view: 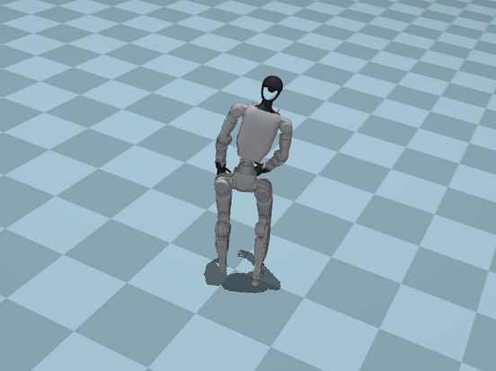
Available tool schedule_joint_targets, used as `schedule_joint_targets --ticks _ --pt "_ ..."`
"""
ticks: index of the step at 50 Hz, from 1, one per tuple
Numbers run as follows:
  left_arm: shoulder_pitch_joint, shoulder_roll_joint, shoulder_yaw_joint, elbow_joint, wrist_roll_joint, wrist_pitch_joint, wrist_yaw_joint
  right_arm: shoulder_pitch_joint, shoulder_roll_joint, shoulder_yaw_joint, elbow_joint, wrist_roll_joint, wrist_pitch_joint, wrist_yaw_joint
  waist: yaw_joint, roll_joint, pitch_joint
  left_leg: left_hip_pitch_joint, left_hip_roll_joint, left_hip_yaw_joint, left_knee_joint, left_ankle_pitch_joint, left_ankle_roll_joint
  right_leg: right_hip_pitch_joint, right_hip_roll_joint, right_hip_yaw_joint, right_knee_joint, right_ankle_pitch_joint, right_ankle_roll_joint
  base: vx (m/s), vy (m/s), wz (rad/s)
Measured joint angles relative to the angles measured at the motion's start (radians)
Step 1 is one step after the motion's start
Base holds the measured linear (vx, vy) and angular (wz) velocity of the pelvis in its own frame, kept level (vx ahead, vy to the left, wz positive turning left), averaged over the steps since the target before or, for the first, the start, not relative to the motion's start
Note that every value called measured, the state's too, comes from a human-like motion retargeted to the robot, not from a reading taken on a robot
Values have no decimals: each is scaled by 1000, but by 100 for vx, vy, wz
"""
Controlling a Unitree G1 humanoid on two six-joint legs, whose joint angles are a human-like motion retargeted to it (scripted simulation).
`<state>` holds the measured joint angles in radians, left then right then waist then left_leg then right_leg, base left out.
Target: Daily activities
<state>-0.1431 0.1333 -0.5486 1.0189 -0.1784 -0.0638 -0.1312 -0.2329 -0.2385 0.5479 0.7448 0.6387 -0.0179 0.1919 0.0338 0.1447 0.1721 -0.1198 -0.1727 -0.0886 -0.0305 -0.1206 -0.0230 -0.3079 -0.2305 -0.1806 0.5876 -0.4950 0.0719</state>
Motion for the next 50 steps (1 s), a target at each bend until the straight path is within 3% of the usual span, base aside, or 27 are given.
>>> schedule_joint_targets --ticks 29,50 --pt "-51 -32 -14 -5 -32 -13 -1 -15 4 -45 -17 144 -7 27 -12 32 46 0 -34 -11 -3 19 -17 -24 -42 6 61 -21 10 0 0 0" --pt "-92 -53 -80 -25 -34 -56 59 -50 -37 -135 -8 183 -99 -93 -39 117 62 -62 -57 -13 -6 67 -52 -100 -73 8 94 -20 10 0 0 0"
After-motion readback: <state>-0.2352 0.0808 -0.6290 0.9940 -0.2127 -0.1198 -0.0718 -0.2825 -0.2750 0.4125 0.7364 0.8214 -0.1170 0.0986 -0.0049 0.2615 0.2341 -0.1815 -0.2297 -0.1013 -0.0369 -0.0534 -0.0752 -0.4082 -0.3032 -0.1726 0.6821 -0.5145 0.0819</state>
